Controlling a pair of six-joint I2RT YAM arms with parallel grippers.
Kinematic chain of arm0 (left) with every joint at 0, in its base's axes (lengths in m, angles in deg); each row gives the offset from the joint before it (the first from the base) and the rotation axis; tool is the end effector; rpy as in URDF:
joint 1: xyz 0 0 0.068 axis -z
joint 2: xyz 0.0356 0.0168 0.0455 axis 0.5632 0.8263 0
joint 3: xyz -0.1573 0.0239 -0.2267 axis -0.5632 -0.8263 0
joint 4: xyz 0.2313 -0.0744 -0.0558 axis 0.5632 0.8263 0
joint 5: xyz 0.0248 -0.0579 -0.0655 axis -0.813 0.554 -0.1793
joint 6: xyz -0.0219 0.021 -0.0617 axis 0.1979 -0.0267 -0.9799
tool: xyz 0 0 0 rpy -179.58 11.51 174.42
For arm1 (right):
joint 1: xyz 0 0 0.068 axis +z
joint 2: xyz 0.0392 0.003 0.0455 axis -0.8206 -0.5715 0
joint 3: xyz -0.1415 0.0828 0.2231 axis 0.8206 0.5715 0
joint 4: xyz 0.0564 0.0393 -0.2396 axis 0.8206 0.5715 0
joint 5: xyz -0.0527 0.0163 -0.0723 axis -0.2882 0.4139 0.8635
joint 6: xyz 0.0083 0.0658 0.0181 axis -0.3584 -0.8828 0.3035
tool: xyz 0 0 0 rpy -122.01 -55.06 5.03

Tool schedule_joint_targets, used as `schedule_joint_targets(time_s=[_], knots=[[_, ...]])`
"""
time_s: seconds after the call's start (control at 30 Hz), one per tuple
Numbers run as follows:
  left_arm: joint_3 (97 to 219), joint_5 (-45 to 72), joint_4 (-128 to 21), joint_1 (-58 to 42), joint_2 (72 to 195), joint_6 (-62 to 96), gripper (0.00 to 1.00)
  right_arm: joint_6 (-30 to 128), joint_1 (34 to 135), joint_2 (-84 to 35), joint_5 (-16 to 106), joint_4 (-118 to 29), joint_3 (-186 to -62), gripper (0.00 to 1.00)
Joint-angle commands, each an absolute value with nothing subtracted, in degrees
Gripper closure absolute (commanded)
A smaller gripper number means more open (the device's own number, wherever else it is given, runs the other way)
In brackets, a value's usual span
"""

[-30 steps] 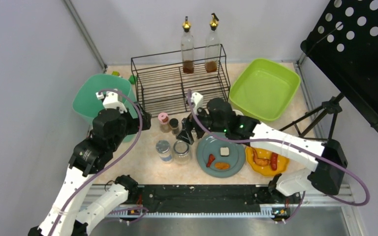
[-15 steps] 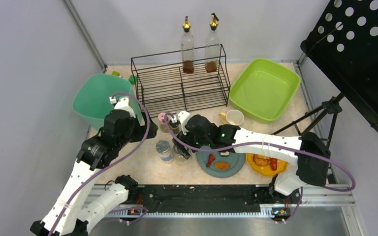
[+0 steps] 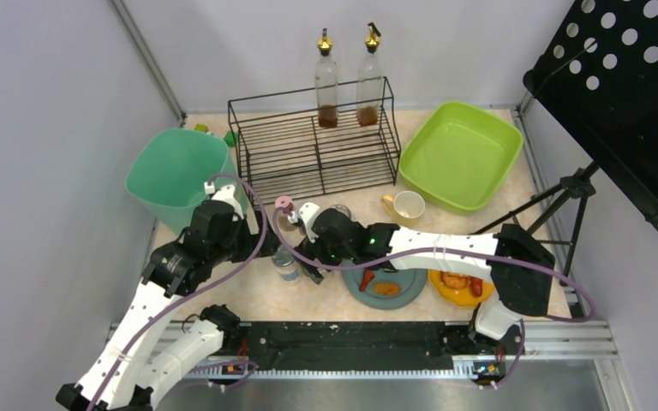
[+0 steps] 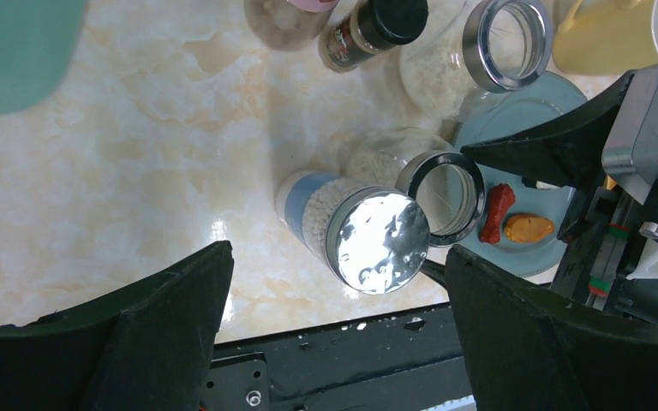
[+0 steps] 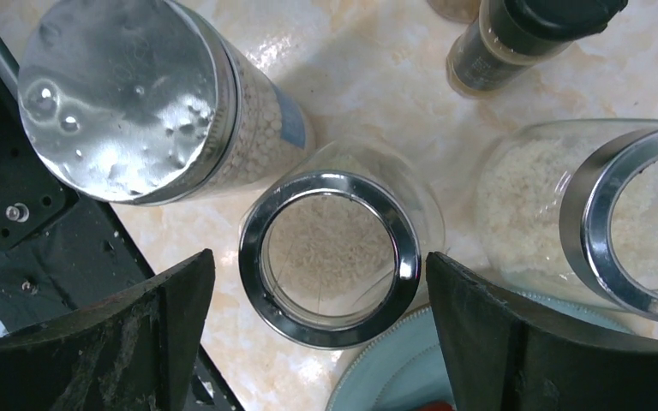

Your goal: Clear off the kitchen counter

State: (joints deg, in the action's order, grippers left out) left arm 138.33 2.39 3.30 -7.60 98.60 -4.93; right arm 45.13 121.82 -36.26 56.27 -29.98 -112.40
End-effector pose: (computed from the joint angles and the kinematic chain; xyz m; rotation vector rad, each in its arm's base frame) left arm 0.1142 -0.0543 0.3066 -0.1577 2.3663 -0.4619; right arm 0.1448 0.3278 0.2347 -1.1082 2.1401 0.5909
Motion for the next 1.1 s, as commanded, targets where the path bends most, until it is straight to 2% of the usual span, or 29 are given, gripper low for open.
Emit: schedule_joint_targets(time_s=[0.0, 0.23, 0.43, 0.6, 0.8, 1.07], knots=[[137.0, 3.3, 2.8, -7.6, 97.1, -5.7, 0.02, 44.8, 122.7, -37.8, 58.1, -35.3, -112.6, 0.09], [135.9, 3.5, 2.3, -7.6, 96.7, -6.3, 0.02, 45.0, 122.7, -38.6, 58.0, -35.0, -112.4, 0.14], [135.4, 3.9, 1.2, -7.6, 97.3, -6.4, 0.02, 44.5, 122.7, -37.3, 58.8, -35.3, -110.1, 0.25], [135.2, 4.2, 0.2, -7.6, 98.0, -6.7, 0.02, 44.1, 122.7, -37.1, 58.5, -34.7, -109.4, 0.42], [135.0, 4.9, -1.1, -7.6, 99.2, -6.8, 0.01, 43.4, 122.8, -35.2, 59.5, -34.3, -108.6, 0.69], [134.5, 9.1, -3.3, -7.6, 102.2, -6.1, 0.01, 43.2, 124.2, -28.4, 62.6, -29.7, -111.5, 0.73]])
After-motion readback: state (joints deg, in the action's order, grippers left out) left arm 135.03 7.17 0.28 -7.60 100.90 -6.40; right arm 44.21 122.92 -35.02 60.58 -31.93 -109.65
